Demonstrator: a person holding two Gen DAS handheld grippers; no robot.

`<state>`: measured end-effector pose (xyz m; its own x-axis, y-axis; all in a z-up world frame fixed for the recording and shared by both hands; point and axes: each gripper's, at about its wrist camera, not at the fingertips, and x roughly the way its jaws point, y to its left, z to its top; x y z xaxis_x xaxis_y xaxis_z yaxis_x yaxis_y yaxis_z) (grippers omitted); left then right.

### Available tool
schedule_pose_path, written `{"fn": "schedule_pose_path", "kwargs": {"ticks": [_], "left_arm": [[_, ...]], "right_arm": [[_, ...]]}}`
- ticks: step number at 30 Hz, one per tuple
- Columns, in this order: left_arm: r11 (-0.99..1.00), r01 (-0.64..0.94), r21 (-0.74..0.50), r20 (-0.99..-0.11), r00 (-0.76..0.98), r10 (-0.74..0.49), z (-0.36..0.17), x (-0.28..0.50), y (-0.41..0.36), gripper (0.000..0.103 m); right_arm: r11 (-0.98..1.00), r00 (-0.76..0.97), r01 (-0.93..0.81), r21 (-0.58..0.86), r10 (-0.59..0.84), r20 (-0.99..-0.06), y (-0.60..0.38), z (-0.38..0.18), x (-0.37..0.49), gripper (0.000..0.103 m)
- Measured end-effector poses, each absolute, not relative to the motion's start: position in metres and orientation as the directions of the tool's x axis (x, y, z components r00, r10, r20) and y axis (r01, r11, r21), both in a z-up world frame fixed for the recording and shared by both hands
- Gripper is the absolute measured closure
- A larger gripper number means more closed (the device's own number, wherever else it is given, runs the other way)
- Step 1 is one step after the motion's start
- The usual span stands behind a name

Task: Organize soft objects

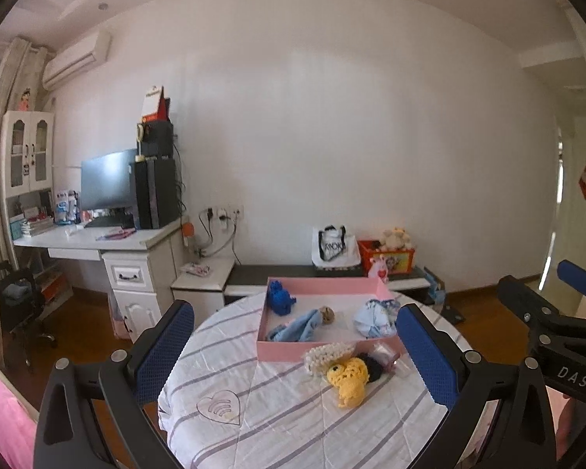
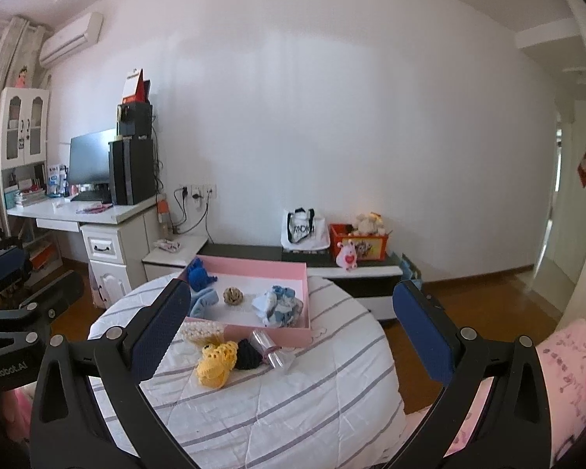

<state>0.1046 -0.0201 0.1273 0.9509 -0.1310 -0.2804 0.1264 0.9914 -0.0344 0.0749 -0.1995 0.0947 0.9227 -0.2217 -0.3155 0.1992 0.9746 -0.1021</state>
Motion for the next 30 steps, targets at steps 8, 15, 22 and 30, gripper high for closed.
{"fn": "schedule_pose_path", "kwargs": {"ticks": [8,15,22,30], "left_arm": [[0.992,0.121,-0.032,-0.228,0.966,-0.125,0.121,0.086,-0.02,0.0],[0.993,0.116,-0.034,-0.23,0.966,-0.121,0.116,0.085,-0.021,0.0],[0.993,0.112,-0.032,-0.233,0.966,-0.116,0.121,0.084,-0.021,0.0],[0.994,0.107,-0.027,-0.236,0.965,-0.111,0.12,0.085,-0.022,0.0]], "right_arm": [[0.975,0.939,0.193,-0.109,-0.216,-0.268,-0.193,0.101,0.061,0.0],[0.974,0.945,0.191,-0.123,-0.217,-0.246,-0.188,0.102,0.055,0.0],[0.973,0.944,0.193,-0.126,-0.219,-0.248,-0.188,0.101,0.054,0.0],[0.971,0.939,0.204,-0.123,-0.229,-0.257,-0.192,0.099,0.056,0.0]]}}
